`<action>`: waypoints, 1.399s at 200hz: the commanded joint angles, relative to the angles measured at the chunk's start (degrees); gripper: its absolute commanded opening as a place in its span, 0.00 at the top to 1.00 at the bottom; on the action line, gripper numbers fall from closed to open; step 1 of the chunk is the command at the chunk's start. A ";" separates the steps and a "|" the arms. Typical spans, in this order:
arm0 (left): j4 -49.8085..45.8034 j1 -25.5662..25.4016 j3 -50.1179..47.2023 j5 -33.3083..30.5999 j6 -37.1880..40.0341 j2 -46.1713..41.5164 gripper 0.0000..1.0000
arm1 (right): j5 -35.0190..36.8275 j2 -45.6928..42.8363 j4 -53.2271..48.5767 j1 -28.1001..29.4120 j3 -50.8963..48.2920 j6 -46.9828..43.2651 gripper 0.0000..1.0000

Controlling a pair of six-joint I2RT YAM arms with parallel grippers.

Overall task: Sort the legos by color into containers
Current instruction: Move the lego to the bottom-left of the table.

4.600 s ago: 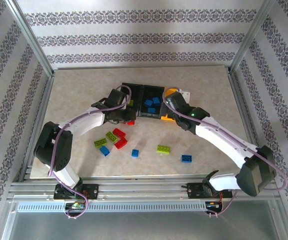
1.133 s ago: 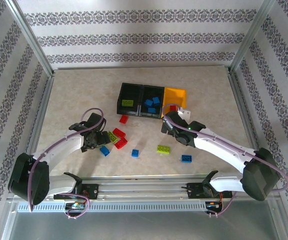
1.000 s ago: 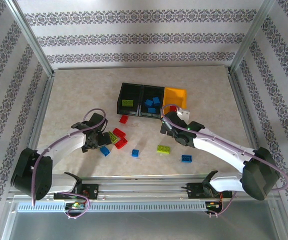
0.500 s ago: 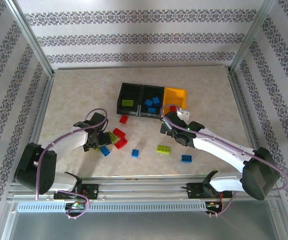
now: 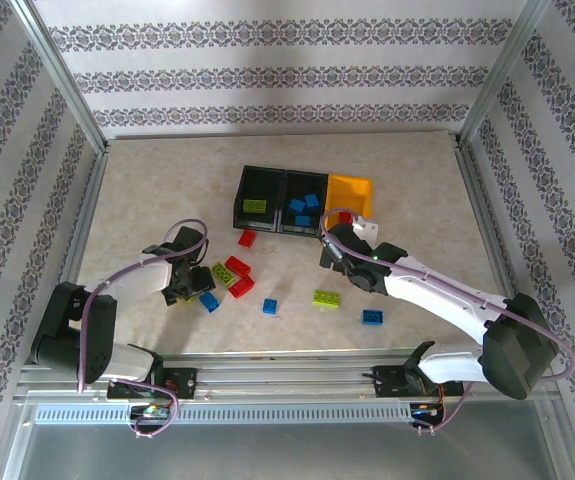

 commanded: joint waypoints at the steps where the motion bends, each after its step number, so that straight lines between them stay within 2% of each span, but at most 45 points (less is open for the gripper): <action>1: 2.12 1.03 -1.50 1.79 -0.94 0.41 0.23 | 0.62 0.26 -0.91 0.80 0.93 1.34 0.02; 47: 2.17 1.03 -1.92 3.67 -1.15 -1.46 0.18 | 0.04 1.69 -0.69 0.80 1.63 0.79 0.02; 83: 2.67 0.69 -2.97 5.22 -1.98 -2.44 0.20 | -0.33 2.54 -0.26 0.85 1.74 0.74 0.02; 121: 2.11 0.61 -3.37 4.10 -3.34 -3.34 0.22 | -0.89 3.24 -0.14 0.83 2.24 0.40 0.02; 172: -2.63 1.14 -2.42 -1.01 -3.87 -4.37 0.16 | -0.78 3.60 -0.16 0.72 2.76 -0.22 0.02; 206: -1.93 3.96 -3.61 -0.88 -5.99 -5.84 0.17 | -1.19 3.98 -0.32 0.73 3.21 -0.97 0.02; 280: -5.33 4.05 -5.99 -1.43 -12.19 -11.89 0.15 | -1.59 4.00 -0.11 0.13 2.34 -0.75 0.02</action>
